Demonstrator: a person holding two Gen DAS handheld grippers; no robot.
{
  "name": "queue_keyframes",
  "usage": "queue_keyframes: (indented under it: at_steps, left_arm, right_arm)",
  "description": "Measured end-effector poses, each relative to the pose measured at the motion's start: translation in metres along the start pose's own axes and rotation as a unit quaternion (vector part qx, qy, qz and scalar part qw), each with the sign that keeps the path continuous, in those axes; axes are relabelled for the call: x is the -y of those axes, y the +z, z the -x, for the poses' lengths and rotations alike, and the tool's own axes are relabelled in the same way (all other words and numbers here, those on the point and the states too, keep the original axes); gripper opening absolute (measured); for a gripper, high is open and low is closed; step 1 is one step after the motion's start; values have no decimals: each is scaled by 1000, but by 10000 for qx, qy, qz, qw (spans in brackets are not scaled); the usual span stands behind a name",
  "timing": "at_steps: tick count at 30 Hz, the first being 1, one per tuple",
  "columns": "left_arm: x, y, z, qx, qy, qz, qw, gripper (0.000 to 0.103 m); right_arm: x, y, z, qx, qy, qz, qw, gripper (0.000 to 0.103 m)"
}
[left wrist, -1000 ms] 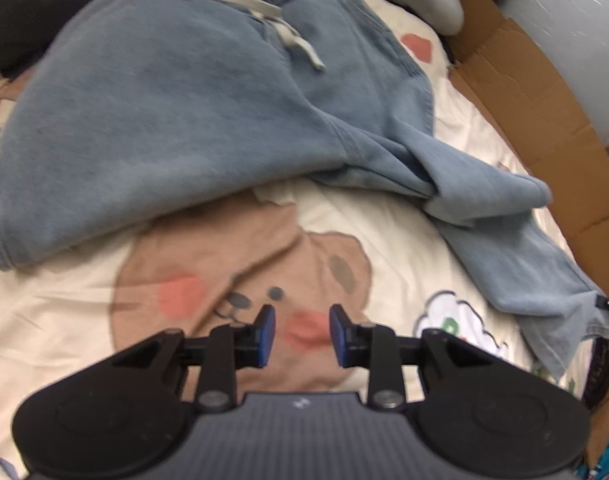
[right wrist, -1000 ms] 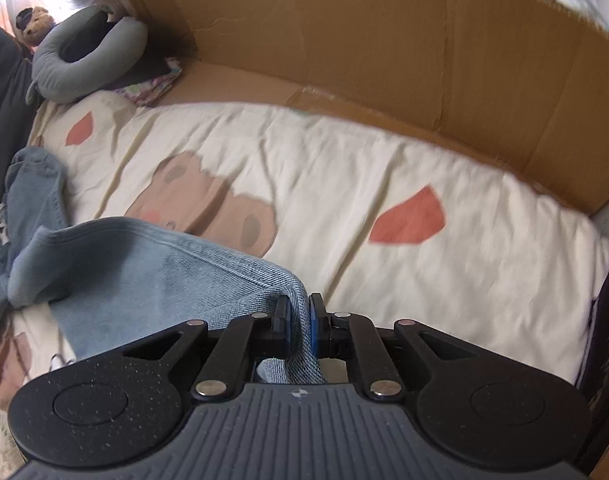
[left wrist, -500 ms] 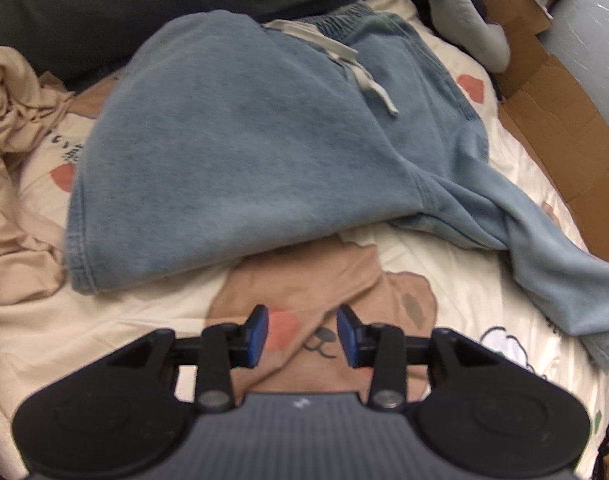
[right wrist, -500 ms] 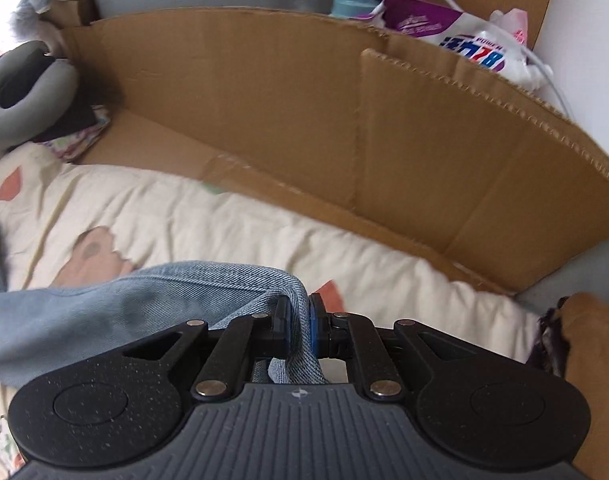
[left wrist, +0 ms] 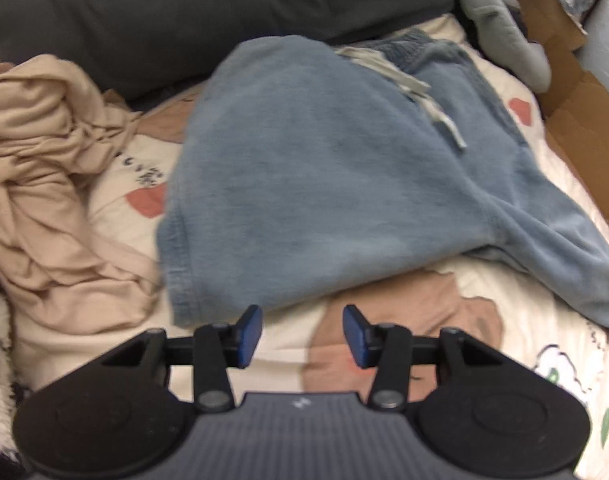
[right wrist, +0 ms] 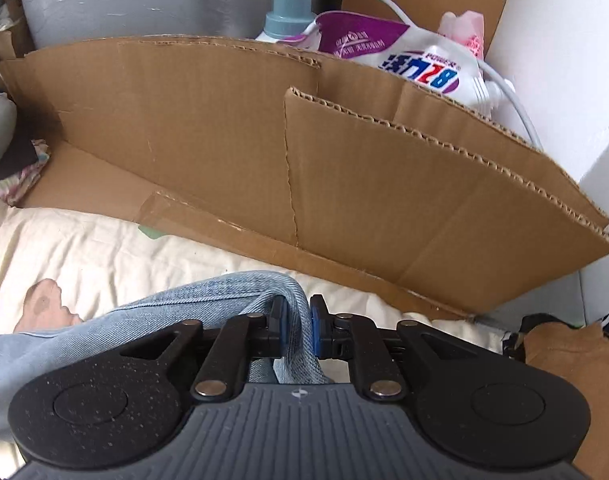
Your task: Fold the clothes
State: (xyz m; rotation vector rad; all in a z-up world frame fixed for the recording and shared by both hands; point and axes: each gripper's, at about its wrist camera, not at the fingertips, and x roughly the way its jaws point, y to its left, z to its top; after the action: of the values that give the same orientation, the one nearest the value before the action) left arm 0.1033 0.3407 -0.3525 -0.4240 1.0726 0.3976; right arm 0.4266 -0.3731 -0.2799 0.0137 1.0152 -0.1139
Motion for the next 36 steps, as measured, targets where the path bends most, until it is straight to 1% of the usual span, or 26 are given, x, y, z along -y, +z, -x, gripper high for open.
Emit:
queue_keyframes:
  at_steps: [2,3,6,8,12,14,15,18,22,24,27,29,30,31,33,34,36]
  left_arm:
    - [-6,-1,-2,-3,86,-13,10000,52]
    - [-9,-1,-2,-5,129,-22,9999,53]
    - [-16,-3,-5,-11,182,-70,9998,54]
    - [-19,-5,-8,-27,180,-144,9997,54]
    - [-15,-13,-10,-106,243,-385,9989,54]
    - [-13,-17,-7,-101,301,-441,9985,61]
    - [-14,-19,-5,-87,321,-471,9983,61]
    - [-18,-21,-3,-71,423,-497,9978,61]
    - [-27,-17,-11,-22,597,-459,9972,61]
    - [-29,-13,-19,-70,598,-549,9967,61]
    - [-30,-9,-31,-112,734,-761,9943,61]
    - [-29,-7,-32,-60,728,-850,9937,60]
    - [-28,-6,-33,-26,711,-887,9935,58]
    - [-28,-4,-33,8,694,-925,9933,54]
    - [-26,-3,-30,91,705,-1018,9923,47]
    - [-25,-2,-28,134,715,-1067,9916,38]
    - [-22,0,-23,250,737,-1147,9903,35]
  right_arm:
    - [-3,-4,4,17,-52,5,10000,24]
    - [-5,-5,6,24,-79,38,10000,32]
    - [-9,-9,15,58,-35,119,9999,34]
    - [-10,-14,23,118,54,58,9999,38]
    - [-15,-29,43,194,327,19,9993,39]
    - [-20,-41,50,197,458,21,9988,39]
    - [-21,-46,54,191,523,22,9984,39]
    - [-27,-66,60,123,774,-17,9969,39]
    - [-36,-95,63,-20,1061,-98,9943,39]
    - [-40,-109,65,-90,1158,-141,9931,39]
    - [-48,-129,66,-191,1278,-131,9915,39]
    - [-52,-141,67,-249,1327,-122,9908,39]
    - [-54,-146,67,-277,1351,-118,9904,39]
    - [-55,-151,67,-296,1386,-111,9898,39]
    - [-58,-160,68,-324,1447,-120,9889,39]
    - [-59,-165,68,-333,1471,-139,9885,39]
    - [-62,-173,68,-358,1535,-186,9873,39]
